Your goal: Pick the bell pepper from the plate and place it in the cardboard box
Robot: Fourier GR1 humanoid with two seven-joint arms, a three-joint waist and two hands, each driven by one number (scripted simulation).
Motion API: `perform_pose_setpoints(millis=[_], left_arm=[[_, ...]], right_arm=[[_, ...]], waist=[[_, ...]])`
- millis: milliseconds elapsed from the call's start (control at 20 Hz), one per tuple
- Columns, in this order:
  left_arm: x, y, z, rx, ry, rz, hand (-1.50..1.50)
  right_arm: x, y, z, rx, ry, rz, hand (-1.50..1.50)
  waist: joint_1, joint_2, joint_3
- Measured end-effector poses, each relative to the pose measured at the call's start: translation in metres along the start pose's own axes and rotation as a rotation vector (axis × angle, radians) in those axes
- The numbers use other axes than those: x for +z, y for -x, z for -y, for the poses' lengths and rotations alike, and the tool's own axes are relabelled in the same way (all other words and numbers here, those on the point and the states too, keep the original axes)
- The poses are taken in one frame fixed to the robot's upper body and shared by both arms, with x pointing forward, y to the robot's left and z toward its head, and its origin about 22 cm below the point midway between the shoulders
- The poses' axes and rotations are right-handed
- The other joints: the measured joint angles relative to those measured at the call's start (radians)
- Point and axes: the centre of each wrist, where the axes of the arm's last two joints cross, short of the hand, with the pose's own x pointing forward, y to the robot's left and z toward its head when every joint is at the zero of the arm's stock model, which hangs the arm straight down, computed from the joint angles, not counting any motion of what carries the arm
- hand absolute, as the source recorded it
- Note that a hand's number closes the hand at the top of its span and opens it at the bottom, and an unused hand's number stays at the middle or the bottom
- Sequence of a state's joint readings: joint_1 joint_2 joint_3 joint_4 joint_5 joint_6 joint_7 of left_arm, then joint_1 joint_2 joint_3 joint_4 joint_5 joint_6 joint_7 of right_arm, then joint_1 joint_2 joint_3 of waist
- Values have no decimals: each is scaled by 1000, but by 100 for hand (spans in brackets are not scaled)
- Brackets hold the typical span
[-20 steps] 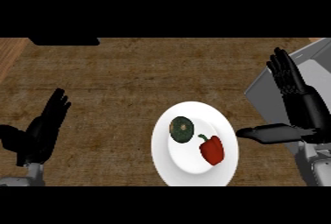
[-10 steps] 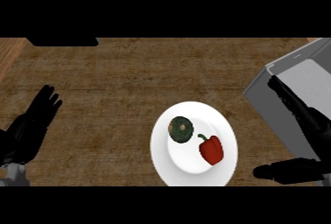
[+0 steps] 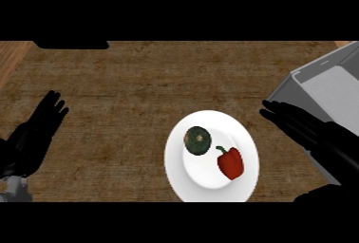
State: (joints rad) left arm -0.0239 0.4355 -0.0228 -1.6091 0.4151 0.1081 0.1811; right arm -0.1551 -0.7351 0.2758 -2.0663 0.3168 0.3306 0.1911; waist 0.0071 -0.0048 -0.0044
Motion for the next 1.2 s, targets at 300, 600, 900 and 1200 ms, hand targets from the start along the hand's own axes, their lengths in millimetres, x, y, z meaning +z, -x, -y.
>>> perform_pose_setpoints(millis=[300,600,900,1200], left_arm=[[0,-5,2,0,7,6,0],[4,-3,0,8,2,7,0],[6,1,-7,5,-2,6,0],[3,-5,-7,10,1,9,0]], right_arm=[[-21,-38,-10,82,-159,-129,-150],[-45,-58,-23,69,-263,-224,-150],[-56,-61,-28,73,-317,-266,-150],[-56,-49,-38,85,-349,-290,-150]], waist=[[7,3,1],[3,4,3],[-2,4,4],[-5,4,4]])
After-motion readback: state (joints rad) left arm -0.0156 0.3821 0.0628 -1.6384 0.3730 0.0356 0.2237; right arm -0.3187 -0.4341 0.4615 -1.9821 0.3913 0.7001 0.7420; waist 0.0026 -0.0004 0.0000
